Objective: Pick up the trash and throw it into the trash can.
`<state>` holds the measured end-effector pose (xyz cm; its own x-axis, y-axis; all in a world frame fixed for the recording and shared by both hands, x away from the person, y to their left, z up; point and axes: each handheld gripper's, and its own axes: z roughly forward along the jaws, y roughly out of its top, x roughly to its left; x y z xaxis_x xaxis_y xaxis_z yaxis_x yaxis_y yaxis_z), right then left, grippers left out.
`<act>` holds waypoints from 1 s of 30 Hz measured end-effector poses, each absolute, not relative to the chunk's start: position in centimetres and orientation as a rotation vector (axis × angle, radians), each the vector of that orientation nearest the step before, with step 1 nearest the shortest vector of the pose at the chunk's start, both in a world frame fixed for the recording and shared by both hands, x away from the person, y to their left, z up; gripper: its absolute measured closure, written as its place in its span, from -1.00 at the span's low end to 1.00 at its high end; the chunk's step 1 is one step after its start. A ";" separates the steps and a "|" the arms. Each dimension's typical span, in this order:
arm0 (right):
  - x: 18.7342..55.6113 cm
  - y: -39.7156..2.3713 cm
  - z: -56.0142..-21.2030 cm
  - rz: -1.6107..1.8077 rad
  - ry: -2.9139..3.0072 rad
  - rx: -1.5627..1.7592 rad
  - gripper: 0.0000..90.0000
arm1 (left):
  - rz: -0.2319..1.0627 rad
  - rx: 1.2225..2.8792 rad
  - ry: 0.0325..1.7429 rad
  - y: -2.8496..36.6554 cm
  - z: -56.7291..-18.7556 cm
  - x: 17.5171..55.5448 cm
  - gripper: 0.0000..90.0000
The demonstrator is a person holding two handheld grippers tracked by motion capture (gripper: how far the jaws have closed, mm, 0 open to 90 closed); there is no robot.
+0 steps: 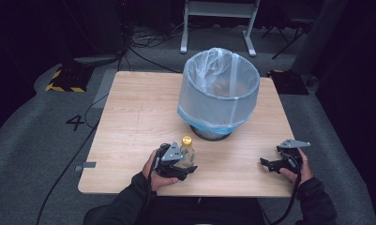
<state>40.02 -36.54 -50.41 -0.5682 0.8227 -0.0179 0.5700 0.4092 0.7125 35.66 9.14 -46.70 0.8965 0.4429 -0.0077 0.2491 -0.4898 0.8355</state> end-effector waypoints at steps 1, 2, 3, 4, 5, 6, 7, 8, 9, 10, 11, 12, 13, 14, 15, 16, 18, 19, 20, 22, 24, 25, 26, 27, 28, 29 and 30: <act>40.0 -36.5 -50.4 0.952 2.304 1.198 -0.99 | 0.258 2.096 0.503 9.2 -46.7 35.7 -0.39; 40.0 -36.5 -50.4 0.952 2.304 1.198 -0.99 | 0.256 2.087 0.510 9.3 -46.6 35.7 -0.38; 40.0 -36.5 -50.4 0.952 2.304 1.198 -0.99 | 0.269 2.092 0.514 9.4 -46.5 35.7 -0.38; 40.0 -36.5 -50.4 0.953 2.304 1.198 -0.99 | 0.289 2.074 0.531 9.5 -46.4 35.7 -0.38; 40.0 -36.5 -50.4 0.952 2.304 1.198 -0.99 | 0.308 2.072 0.544 9.7 -46.3 35.8 -0.38; 40.0 -36.5 -50.4 0.952 2.304 1.199 -0.99 | 0.301 2.061 0.554 9.9 -46.2 35.9 -0.38; 40.0 -36.5 -50.4 0.953 2.304 1.197 -0.99 | 0.316 2.052 0.583 10.2 -46.1 36.0 -0.38; 40.0 -36.5 -50.4 0.952 2.304 1.198 -0.99 | 0.330 2.050 0.593 10.3 -46.0 36.1 -0.38; 40.0 -36.5 -50.4 0.953 2.304 1.198 -0.99 | 0.327 2.050 0.599 10.6 -46.0 36.2 -0.38; 40.0 -36.5 -50.4 0.952 2.304 1.199 -0.99 | 0.336 2.041 0.608 10.9 -45.8 36.4 -0.38; 40.0 -36.5 -50.4 0.952 2.304 1.198 -0.99 | 0.339 2.032 0.623 11.1 -45.7 36.5 -0.38; 40.0 -36.5 -50.4 0.952 2.304 1.198 -0.99 | 0.354 2.018 0.634 11.6 -45.3 36.7 -0.38; 40.0 -36.5 -50.4 0.952 2.304 1.198 -0.99 | 0.354 2.018 0.634 11.6 -45.3 36.7 -0.38; 40.0 -36.5 -50.4 0.953 2.304 1.199 -0.99 | 0.367 2.005 0.643 11.9 -45.1 36.9 -0.38; 40.0 -36.5 -50.4 0.953 2.303 1.200 -0.99 | 0.379 2.003 0.651 12.2 -44.9 37.0 -0.38; 40.0 -36.5 -50.4 0.953 2.303 1.200 -0.99 | 0.390 1.992 0.659 12.4 -44.7 37.2 -0.38; 40.0 -36.5 -50.4 0.954 2.301 1.202 -0.99 | 0.412 1.982 0.672 13.0 -44.3 37.5 -0.38; 39.9 -36.5 -50.4 0.953 2.298 1.208 -0.99 | 0.424 1.981 0.677 13.2 -44.1 37.6 -0.38; 39.9 -36.5 -50.4 0.953 2.298 1.209 -0.99 | 0.434 1.971 0.683 13.4 -44.0 37.8 -0.38; 39.9 -36.5 -50.4 0.954 2.298 1.208 -0.99 | 0.450 1.967 0.695 13.8 -43.7 38.2 -0.38; 39.9 -36.5 -50.4 0.954 2.298 1.208 -0.99 | 0.466 1.959 0.706 14.1 -43.3 38.5 -0.38; 39.9 -36.5 -50.4 0.954 2.298 1.208 -0.99 | 0.469 1.943 0.718 14.2 -43.1 38.7 -0.38; 39.9 -36.5 -50.4 0.953 2.298 1.208 -0.99 | 0.470 1.933 0.725 14.4 -43.0 38.9 -0.38; 39.9 -36.5 -50.4 0.954 2.298 1.207 -0.99 | 0.477 1.928 0.736 14.6 -42.7 39.2 -0.38; 39.9 -36.5 -50.4 0.954 2.298 1.207 -0.99 | 0.484 1.918 0.741 14.7 -42.5 39.4 -0.38; 39.9 -36.5 -50.4 0.954 2.298 1.207 -0.99 | 0.485 1.908 0.746 14.9 -42.3 39.6 -0.38; 39.9 -36.5 -50.4 0.953 2.298 1.207 -0.99 | 0.487 1.899 0.752 15.0 -42.1 39.8 -0.38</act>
<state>39.93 -36.51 -50.42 -0.5624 0.8268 -0.0147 0.5736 0.4028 0.7133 39.80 14.98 -42.12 0.7262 0.6874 0.0066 0.2868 -0.3117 0.9059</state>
